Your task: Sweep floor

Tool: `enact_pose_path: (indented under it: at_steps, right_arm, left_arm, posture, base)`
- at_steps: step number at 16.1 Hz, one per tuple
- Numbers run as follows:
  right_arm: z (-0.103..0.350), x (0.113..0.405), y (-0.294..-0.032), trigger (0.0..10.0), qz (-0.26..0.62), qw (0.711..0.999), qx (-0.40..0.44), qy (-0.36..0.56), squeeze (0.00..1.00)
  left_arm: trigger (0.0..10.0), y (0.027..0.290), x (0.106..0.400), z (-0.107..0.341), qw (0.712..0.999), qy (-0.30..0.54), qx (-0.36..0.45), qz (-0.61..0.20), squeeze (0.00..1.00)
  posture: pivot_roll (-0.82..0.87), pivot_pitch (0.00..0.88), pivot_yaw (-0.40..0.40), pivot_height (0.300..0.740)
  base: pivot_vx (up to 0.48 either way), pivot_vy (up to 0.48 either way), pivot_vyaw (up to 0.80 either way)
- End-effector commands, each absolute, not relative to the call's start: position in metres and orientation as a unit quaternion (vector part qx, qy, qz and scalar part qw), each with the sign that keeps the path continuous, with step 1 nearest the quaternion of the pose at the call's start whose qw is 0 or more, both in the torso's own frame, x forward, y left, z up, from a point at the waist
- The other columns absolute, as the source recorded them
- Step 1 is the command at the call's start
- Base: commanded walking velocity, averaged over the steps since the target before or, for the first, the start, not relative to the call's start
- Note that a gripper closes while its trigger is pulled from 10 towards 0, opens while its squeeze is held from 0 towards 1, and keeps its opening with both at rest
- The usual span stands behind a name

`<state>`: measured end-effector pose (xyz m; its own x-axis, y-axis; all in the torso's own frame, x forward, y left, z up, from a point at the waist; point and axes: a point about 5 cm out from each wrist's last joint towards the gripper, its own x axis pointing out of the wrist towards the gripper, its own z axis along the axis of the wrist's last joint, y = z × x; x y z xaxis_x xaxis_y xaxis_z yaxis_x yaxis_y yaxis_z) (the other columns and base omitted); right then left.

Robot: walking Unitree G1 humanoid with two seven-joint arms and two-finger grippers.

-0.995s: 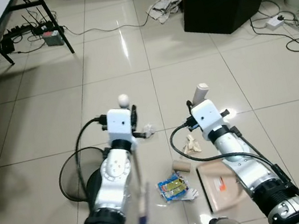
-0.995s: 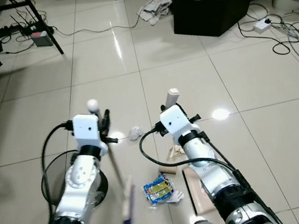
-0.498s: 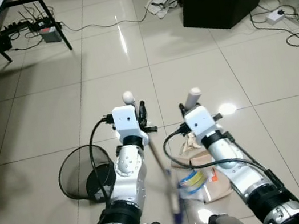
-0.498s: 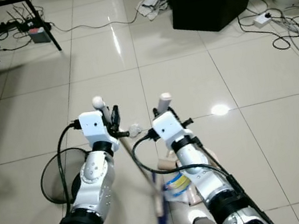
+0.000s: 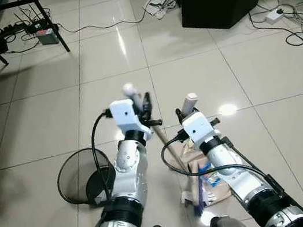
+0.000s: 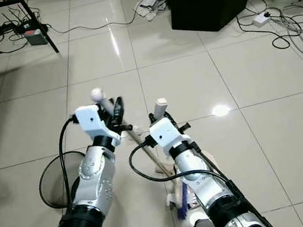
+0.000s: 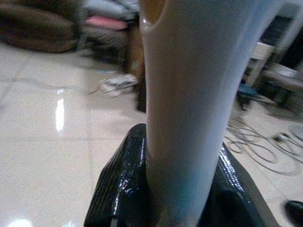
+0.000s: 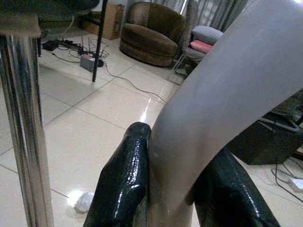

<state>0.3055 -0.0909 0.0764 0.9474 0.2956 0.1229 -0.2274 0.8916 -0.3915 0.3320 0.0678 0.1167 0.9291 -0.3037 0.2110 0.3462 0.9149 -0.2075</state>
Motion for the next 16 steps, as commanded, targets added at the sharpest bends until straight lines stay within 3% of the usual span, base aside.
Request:
enact_pose_path:
  at_steps: [1,8,10,16]
  right_arm:
    - [0.067,0.301,-0.094,10.0,0.127,0.975,-0.172,-0.068,0.00]
    - [0.069,0.286,-0.151,10.0,0.017,0.990,-0.121,-0.075,0.00]
    - [0.073,0.279,-0.169,10.0,-0.012,0.990,-0.108,-0.087,0.00]
    - [0.075,0.271,-0.187,10.0,-0.052,0.992,-0.069,-0.092,0.00]
  left_arm:
    - [10.0,0.068,0.332,0.123,0.971,-0.105,-0.114,-0.184,0.00]
    - [10.0,0.107,0.338,0.139,0.966,-0.136,-0.061,-0.210,0.00]
    - [10.0,0.109,0.340,0.139,0.966,-0.134,-0.071,-0.211,0.00]
    - [10.0,0.097,0.336,0.119,0.967,-0.089,-0.060,-0.230,0.00]
  posture:
    - [-0.04,0.175,0.109,0.740]
    - [-0.05,0.081,0.120,0.740]
    - [-0.06,0.056,0.128,0.740]
    - [-0.08,0.012,0.125,0.740]
  base:
    - [0.000,0.000,0.00]
    - [0.000,0.000,0.00]
    - [0.000,0.000,0.00]
    - [0.000,0.000,0.00]
